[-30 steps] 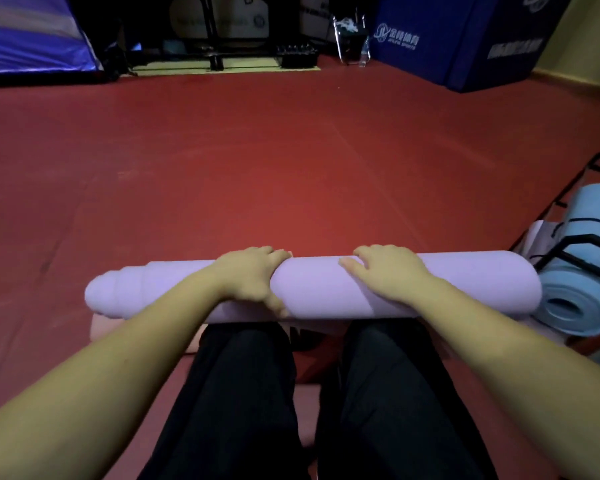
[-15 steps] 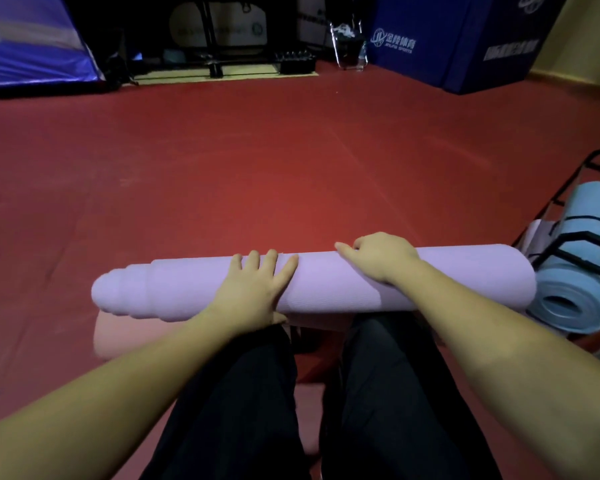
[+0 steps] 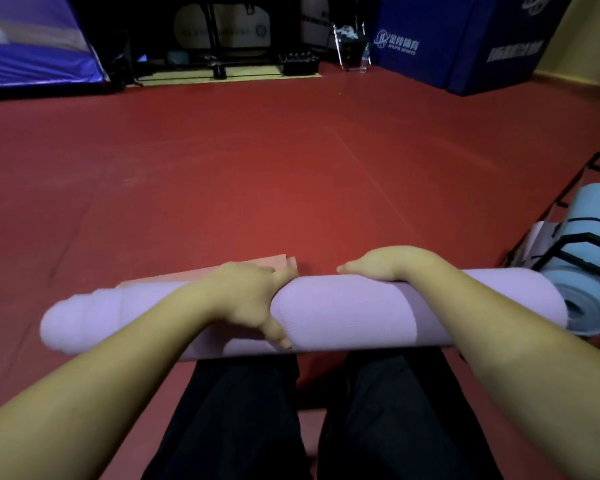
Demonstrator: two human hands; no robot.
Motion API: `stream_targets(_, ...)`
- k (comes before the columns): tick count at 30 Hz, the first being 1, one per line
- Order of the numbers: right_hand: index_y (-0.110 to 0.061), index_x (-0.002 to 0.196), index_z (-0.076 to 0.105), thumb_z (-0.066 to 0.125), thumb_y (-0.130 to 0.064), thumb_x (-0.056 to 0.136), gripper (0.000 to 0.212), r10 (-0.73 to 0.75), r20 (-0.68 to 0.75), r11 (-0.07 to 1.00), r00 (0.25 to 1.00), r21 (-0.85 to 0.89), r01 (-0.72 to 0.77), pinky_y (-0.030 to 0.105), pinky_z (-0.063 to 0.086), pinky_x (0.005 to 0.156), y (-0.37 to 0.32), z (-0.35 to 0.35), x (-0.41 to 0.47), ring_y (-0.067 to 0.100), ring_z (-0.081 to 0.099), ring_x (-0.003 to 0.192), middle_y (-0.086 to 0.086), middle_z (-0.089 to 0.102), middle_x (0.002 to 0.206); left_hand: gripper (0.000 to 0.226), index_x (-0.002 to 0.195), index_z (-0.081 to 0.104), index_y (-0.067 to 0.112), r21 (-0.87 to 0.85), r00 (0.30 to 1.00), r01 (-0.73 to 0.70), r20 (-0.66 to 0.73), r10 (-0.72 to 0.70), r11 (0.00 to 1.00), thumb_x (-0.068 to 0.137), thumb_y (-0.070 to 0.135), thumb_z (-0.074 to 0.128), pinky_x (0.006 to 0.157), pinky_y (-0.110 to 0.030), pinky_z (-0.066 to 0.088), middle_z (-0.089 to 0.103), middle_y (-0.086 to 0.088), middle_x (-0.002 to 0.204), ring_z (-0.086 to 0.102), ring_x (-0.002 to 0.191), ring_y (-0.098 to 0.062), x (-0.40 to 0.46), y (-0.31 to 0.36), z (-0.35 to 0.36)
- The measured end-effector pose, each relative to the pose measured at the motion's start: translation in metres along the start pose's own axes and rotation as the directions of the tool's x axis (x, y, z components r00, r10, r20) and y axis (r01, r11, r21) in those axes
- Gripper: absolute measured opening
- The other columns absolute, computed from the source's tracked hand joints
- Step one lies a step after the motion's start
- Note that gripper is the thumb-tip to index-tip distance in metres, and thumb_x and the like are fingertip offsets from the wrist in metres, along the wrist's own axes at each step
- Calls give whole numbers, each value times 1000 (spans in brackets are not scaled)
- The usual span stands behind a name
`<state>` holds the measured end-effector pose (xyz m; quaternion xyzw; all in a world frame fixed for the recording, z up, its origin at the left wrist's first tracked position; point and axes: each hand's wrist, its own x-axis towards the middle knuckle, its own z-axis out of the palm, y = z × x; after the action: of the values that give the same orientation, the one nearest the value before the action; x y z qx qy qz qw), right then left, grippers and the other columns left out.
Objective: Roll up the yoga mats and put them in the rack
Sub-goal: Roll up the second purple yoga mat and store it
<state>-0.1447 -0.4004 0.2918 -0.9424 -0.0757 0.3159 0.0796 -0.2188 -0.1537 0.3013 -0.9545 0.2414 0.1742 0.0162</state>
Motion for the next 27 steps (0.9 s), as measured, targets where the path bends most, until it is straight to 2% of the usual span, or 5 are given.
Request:
stream_targets(5, -20, 78, 55, 35, -57, 99, 47, -154, -400, 986, 903, -119, 115, 36, 40, 74, 11, 14, 8, 29, 57, 93, 8, 65, 99, 87, 129, 41, 53, -385, 975, 77, 222, 12, 920, 54, 66, 84, 90, -31, 44, 59, 22, 118, 58, 105, -9, 22, -27, -1)
stream_targets(14, -24, 98, 65, 25, -71, 93, 62, -128, -526, 988, 841, -138, 64, 35, 36, 73, 19, 48, 12, 29, 59, 100, 3, 65, 104, 75, 118, 61, 46, -662, 923, 230, 380, 55, 714, 49, 53, 89, 97, -35, 50, 65, 16, 121, 65, 109, -11, 59, -54, 1)
stream_targets(20, -22, 113, 69, 21, -72, 93, 72, -53, -367, 998, 929, -50, 37, 39, 47, 86, 23, 29, 25, 29, 59, 108, 5, 67, 117, 86, 139, 46, 33, -132, 974, 12, -223, -41, 991, 64, 75, 44, 100, -42, 39, 45, 7, 127, 40, 118, -19, 40, -25, 18)
stream_targets(22, -18, 119, 68, 20, -70, 94, 75, -44, -289, 998, 956, -48, 32, 39, 45, 91, 19, 19, 33, 30, 57, 115, 9, 63, 128, 90, 137, 48, 24, 71, 916, 50, -401, -18, 996, 62, 75, 50, 102, -53, 39, 50, -4, 131, 47, 120, -30, 32, 2, 46)
stream_targets(27, -15, 132, 60, 28, -72, 92, 76, 21, -156, 999, 988, 49, -14, 39, 37, 100, 6, 3, 43, 30, 49, 129, 14, 49, 146, 114, 144, 36, 17, 273, 908, 211, -409, -85, 939, 48, 48, 87, 96, -71, 37, 48, -27, 142, 49, 124, -50, 44, 27, 85)
